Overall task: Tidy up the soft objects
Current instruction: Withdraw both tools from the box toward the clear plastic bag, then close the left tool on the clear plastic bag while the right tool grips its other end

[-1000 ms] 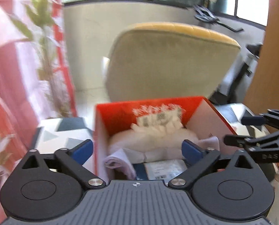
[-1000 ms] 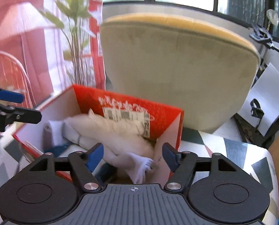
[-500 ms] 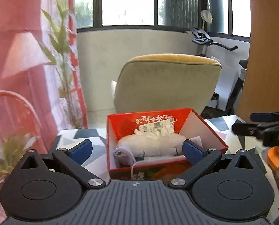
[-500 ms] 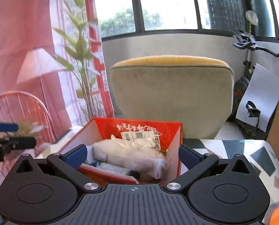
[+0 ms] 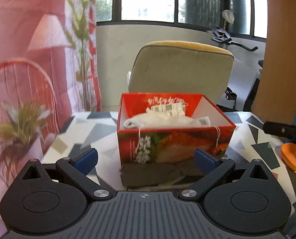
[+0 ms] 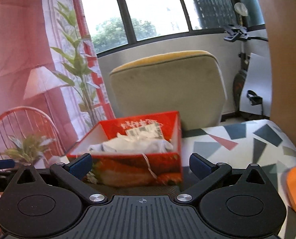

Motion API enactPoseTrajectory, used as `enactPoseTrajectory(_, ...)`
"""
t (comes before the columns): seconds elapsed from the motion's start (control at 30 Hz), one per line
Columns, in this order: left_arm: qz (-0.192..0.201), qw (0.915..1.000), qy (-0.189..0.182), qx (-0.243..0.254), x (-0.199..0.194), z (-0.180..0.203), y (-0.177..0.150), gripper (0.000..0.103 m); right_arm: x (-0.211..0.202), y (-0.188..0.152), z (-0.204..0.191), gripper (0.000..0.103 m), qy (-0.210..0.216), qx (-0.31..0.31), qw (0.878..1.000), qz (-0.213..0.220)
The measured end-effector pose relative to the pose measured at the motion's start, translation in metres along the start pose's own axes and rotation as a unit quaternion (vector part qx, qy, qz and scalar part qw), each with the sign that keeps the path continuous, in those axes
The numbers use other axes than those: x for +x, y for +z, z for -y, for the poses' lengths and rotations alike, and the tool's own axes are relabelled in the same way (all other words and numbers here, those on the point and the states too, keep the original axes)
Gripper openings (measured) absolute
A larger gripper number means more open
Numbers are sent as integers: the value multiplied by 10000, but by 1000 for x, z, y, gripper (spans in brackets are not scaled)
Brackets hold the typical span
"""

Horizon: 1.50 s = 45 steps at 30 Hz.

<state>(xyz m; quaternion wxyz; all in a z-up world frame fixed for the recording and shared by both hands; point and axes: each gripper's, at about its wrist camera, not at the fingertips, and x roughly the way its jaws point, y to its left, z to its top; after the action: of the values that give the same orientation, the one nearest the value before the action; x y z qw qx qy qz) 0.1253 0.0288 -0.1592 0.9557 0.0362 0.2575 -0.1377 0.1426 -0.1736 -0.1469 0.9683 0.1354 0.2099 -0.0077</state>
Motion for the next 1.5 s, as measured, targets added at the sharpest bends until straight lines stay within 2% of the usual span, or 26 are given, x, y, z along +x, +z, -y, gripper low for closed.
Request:
enactPoseTrajectory(0.2, -349, 9991, 140, -212, 11, -4, -26, 103, 6, -34, 7, 103, -84, 182, 9994, -281)
enactPoseTrajectory(0.43, -657, 9973, 233, -218, 24, -7, -43, 103, 19, -69, -3, 103, -80, -31, 9972, -740)
enactPoseTrajectory(0.77, -962, 9948, 133, -309, 40, -7, -54, 103, 40, -82, 0, 103, -160, 18, 9924, -1220)
enactPoseTrajectory(1.03, -1257, 9910, 76, -444, 56, -11, -63, 103, 54, -92, 12, 103, -352, 173, 9891, -1421)
enactPoseTrajectory(1.5, -1696, 9845, 131, -415, 78, -10, -74, 103, 78, -110, 21, 103, -381, 200, 9823, -1823)
